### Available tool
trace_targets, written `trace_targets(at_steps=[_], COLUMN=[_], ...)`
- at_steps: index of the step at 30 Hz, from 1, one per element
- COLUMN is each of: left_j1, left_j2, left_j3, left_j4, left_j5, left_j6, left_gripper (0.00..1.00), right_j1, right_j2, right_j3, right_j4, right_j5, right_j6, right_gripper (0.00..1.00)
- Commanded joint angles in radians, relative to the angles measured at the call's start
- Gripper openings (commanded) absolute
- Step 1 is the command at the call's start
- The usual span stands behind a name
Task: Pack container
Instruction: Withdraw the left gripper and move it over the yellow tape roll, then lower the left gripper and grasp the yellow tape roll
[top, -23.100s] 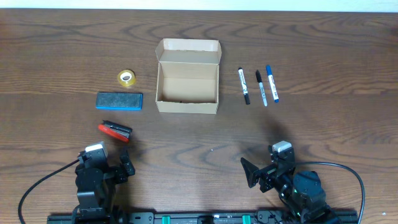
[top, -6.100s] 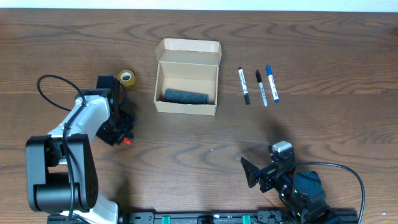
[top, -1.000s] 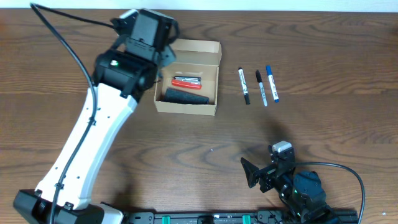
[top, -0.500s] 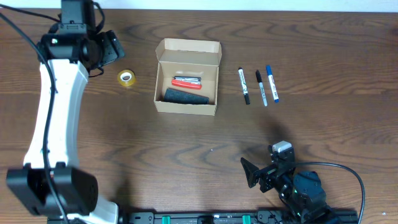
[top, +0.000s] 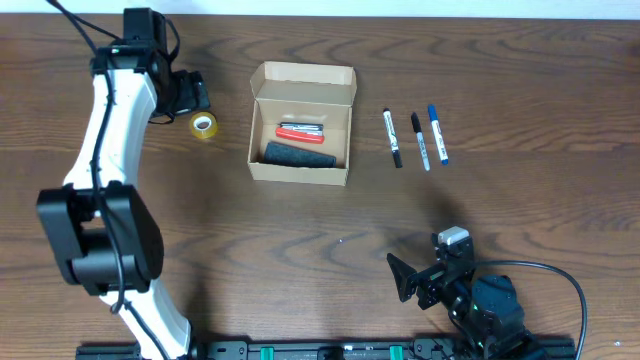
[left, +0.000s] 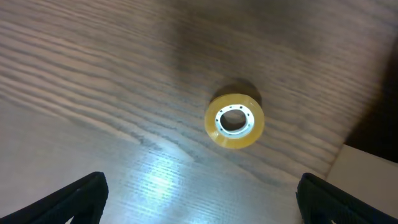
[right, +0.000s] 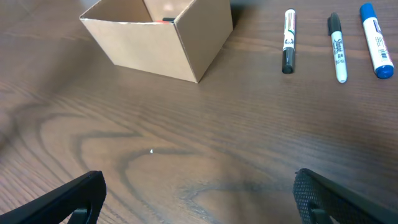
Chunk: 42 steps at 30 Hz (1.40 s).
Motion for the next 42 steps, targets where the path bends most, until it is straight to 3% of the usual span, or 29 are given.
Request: trace_targets(at_steps=[1, 17, 42], left_j1=[0.002, 0.003, 0.003], left_j2=[0.051, 0.212, 0.262], left_j3=[0.013, 0.013, 0.013], left_j4=[0.003, 0.046, 0.123], left_j5=[0.0, -0.004, -0.001], left_j6=[0.04, 0.058, 0.027], left_gripper=[0.98, 0.91, 0.72], right_j1=[0.01, 0.01, 0.01], right_j2=[-0.007, -0.007, -0.007], right_j3=[-0.003, -0.003, -0.003], right_j4=[0.0, 0.0, 0.0], right_j5=[0.002, 0.002, 0.002], right_j6=[-0.013, -0.013, -0.013], right_gripper=[0.99, 0.99, 0.99])
